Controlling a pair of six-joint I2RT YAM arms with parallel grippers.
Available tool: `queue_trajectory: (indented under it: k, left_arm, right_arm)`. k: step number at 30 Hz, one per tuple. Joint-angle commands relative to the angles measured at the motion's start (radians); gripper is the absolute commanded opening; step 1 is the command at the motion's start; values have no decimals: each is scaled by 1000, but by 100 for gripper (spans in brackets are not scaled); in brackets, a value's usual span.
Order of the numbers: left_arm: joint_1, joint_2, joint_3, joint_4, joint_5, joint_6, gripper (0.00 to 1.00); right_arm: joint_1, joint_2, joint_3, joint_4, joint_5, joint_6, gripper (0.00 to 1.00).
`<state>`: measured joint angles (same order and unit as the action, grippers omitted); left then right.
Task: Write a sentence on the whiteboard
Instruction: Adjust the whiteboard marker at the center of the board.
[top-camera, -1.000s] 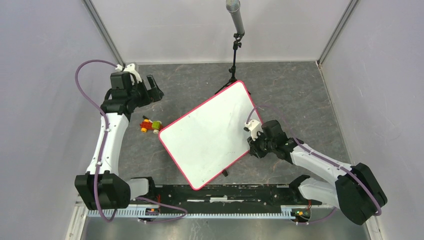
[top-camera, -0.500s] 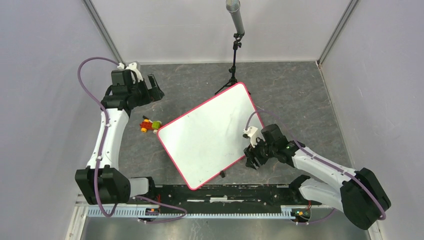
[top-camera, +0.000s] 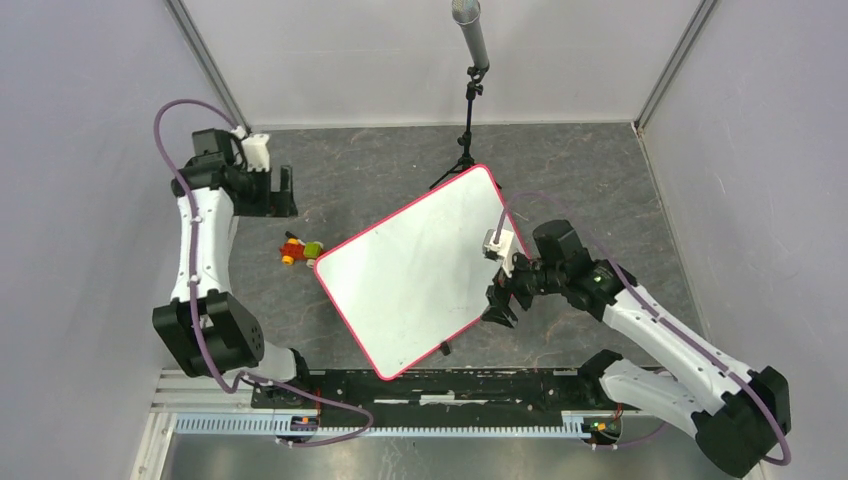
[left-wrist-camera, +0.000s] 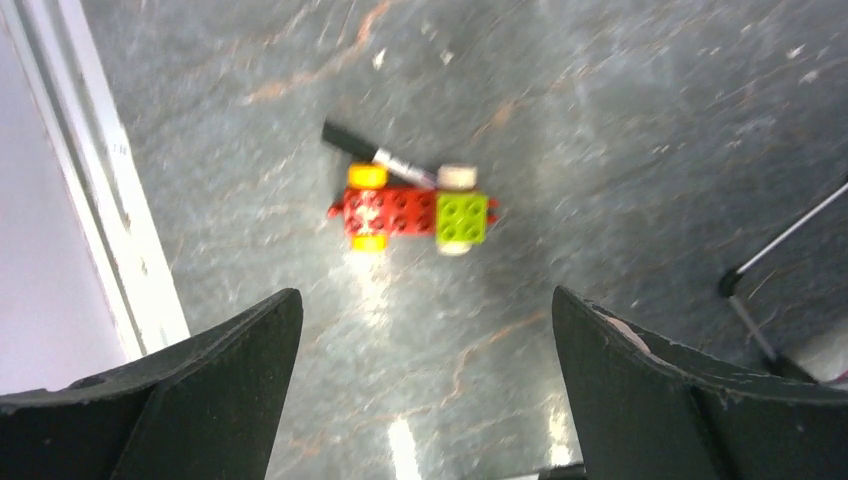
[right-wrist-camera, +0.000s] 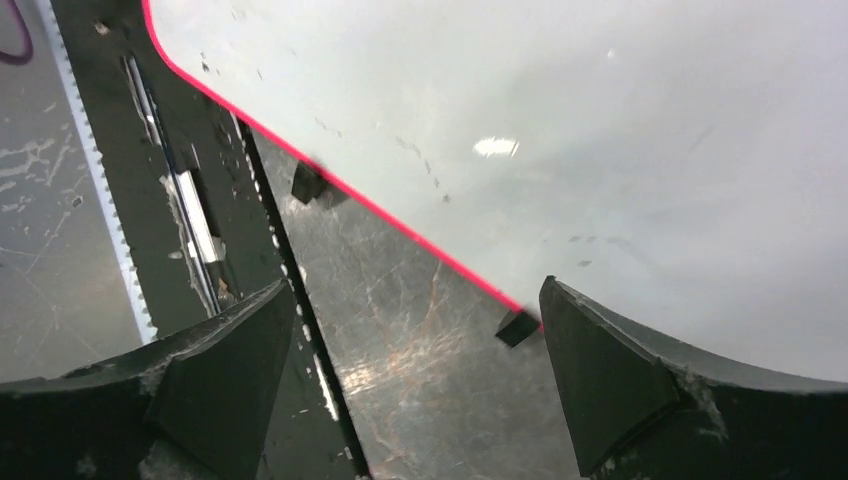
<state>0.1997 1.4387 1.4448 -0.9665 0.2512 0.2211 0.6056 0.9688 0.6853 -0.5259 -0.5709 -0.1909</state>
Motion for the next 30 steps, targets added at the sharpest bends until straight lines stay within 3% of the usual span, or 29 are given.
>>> queue_trajectory:
  k: [1, 5, 9, 11, 14, 17, 22, 30]
  left_arm:
    - [97, 34, -4, -143, 92, 258, 100]
    - [98, 55, -64, -107, 32, 276, 97]
    - [96, 85, -90, -37, 79, 388, 98]
    - [97, 145, -18, -19, 81, 352, 96]
    - [89, 253, 103, -23, 116, 279, 85]
    - [63, 318, 129, 58, 30, 244, 76]
    - [60, 450, 194, 77, -133, 178, 47]
    - [53, 492, 102, 141, -222, 134, 43]
  right_arm:
    - [-12, -36, 159, -89, -6, -168, 98]
    - [-27, -48, 207, -78, 177, -127, 98]
    - [-38, -44, 219, -111, 110, -212, 98]
    - [-43, -29, 227, -114, 82, -203, 98]
    - [-55, -14, 228, -92, 78, -168, 98]
    - [-84, -17, 224, -63, 73, -147, 98]
    - [-115, -13, 234, -66, 65, -132, 98]
    - [-126, -6, 230, -68, 63, -131, 98]
